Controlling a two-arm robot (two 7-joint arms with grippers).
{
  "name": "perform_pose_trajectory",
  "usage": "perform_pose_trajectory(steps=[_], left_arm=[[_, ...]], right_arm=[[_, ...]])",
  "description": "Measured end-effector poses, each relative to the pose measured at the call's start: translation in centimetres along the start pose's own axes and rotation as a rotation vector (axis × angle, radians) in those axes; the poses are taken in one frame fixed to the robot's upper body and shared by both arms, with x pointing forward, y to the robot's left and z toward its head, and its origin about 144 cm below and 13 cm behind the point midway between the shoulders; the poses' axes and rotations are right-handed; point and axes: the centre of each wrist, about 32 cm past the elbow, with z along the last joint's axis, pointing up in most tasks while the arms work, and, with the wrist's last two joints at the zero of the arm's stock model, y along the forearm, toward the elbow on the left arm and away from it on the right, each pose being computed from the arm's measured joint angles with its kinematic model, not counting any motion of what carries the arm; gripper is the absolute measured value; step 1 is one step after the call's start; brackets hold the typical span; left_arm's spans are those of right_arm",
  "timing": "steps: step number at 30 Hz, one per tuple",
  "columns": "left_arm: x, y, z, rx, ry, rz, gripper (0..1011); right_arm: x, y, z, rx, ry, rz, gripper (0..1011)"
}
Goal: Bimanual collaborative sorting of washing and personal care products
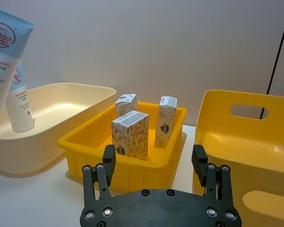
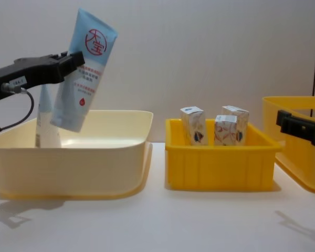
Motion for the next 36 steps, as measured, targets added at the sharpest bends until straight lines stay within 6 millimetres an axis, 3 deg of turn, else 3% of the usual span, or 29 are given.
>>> perform_pose_trajectory(steps=[17,36], left_arm=[[-0.6,-0.9,0.8,-0.022,0.039,-0.175,167],[-2.8,-3.4,0.4,-0.023,0.100,-0.416,167]], right_arm=[[0.0,0.0,0.0,0.000,0.000,0.000,1001],[0.0,0.0,0.0,0.000,0.000,0.000,1001]])
